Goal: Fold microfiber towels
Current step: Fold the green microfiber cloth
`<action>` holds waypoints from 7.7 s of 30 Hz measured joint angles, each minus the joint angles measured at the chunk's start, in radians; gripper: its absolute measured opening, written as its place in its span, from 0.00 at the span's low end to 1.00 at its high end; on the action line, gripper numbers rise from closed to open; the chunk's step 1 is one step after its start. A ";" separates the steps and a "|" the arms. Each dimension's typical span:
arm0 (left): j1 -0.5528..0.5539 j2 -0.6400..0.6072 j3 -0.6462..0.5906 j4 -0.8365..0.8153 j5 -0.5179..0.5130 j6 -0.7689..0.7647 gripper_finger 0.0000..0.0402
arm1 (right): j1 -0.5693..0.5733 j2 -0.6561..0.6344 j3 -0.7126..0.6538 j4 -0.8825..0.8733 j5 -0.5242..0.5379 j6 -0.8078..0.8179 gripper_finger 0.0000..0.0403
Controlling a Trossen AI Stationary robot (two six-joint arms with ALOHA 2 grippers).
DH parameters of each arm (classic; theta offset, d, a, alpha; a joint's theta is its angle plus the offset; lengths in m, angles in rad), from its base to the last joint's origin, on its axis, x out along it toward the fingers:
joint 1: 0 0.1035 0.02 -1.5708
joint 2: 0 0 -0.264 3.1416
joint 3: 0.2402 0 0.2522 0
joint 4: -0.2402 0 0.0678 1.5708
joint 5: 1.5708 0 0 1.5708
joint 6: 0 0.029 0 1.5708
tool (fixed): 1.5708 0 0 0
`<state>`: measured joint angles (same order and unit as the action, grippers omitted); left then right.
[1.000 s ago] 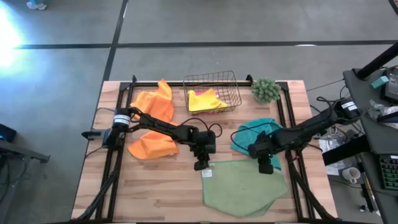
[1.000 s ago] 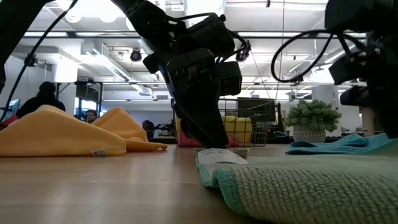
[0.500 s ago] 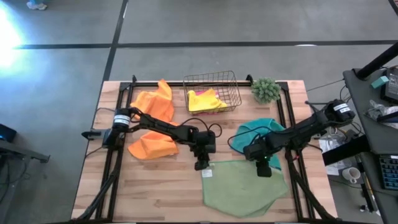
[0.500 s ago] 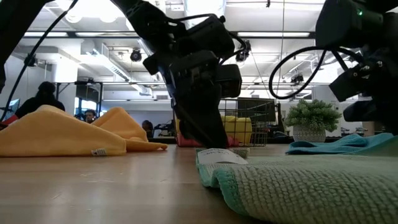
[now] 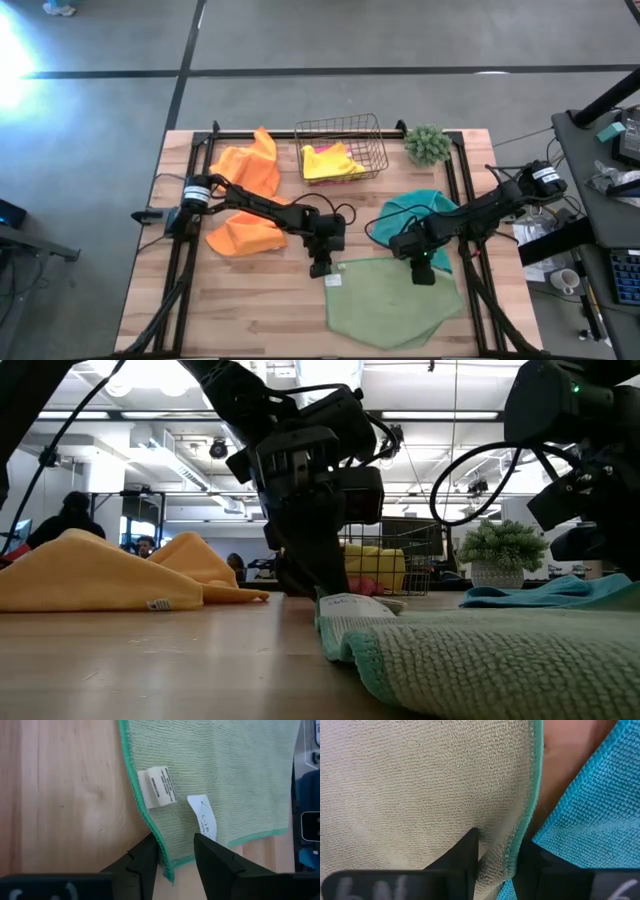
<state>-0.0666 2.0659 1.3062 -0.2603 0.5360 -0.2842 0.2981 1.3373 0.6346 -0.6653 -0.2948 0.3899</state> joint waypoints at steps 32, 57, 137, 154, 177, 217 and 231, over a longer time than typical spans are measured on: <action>0.000 -0.008 0.005 0.015 -0.073 0.084 0.00 | 0.000 -0.002 0.087 -0.070 -0.003 0.005 0.20; 0.000 -0.055 0.003 -0.038 -0.104 0.154 0.00 | -0.005 0.016 0.108 -0.124 0.058 0.012 0.36; -0.008 -0.883 0.376 -0.820 -0.492 0.160 0.00 | 0.149 0.252 1.646 -0.822 0.366 0.306 0.02; -0.187 -0.857 0.375 -0.836 -0.143 -0.294 0.00 | 0.259 0.380 1.702 -0.806 0.244 0.427 0.02; -0.404 -0.761 0.378 -0.691 -0.123 -0.577 0.00 | 0.375 0.375 1.702 -0.713 0.237 0.524 0.02; -0.440 -0.716 0.377 -0.648 0.004 -0.608 0.00 | 0.362 0.374 1.669 -0.645 0.104 0.531 0.02; -0.490 -0.622 0.372 -0.729 -0.094 -0.528 0.00 | 0.386 0.382 1.639 -0.825 0.273 0.586 0.02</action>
<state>-0.5567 1.4441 1.6787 -0.9896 0.4417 -0.8118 0.6846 1.7197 2.2733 -1.4905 -0.0215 0.9758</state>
